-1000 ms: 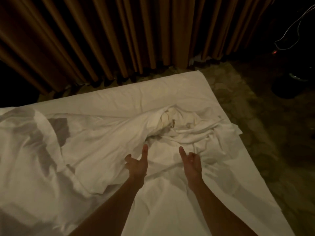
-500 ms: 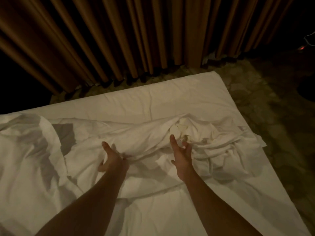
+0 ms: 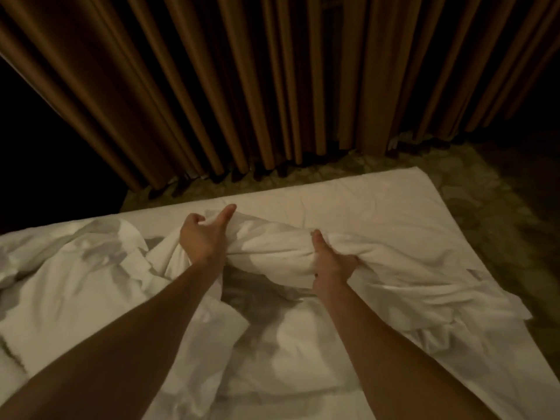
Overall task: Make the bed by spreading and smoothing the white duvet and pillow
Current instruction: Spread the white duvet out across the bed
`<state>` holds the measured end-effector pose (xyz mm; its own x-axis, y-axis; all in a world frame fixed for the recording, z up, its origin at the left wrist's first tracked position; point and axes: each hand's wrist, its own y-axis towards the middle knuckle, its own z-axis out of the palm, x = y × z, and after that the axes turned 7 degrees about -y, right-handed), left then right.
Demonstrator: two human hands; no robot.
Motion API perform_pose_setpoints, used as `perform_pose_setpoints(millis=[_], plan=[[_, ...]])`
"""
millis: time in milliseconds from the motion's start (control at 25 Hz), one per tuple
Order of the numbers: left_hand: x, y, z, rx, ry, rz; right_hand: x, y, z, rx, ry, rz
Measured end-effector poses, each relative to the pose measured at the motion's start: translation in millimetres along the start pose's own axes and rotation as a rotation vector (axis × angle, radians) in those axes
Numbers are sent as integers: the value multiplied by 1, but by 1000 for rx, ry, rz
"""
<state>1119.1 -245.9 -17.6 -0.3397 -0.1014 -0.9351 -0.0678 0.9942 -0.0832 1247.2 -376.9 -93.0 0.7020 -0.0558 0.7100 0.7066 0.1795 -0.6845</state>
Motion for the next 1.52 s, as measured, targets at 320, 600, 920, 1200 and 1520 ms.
perform_pose_setpoints(millis=[320,600,920,1200,1520], plan=[[-139,104,46,582,-76,211,180,-2,122,356,-542,-482],[-13,49,48,616,-45,193,67,18,59,526,-620,-470],[137,-5,-24,450,39,-167,-42,8,-9,467,-739,-266],[221,-17,-113,148,482,-178,-152,-15,-34,596,-1690,-646],[289,29,-159,359,966,228,-229,-8,-27,557,-2069,-1212]])
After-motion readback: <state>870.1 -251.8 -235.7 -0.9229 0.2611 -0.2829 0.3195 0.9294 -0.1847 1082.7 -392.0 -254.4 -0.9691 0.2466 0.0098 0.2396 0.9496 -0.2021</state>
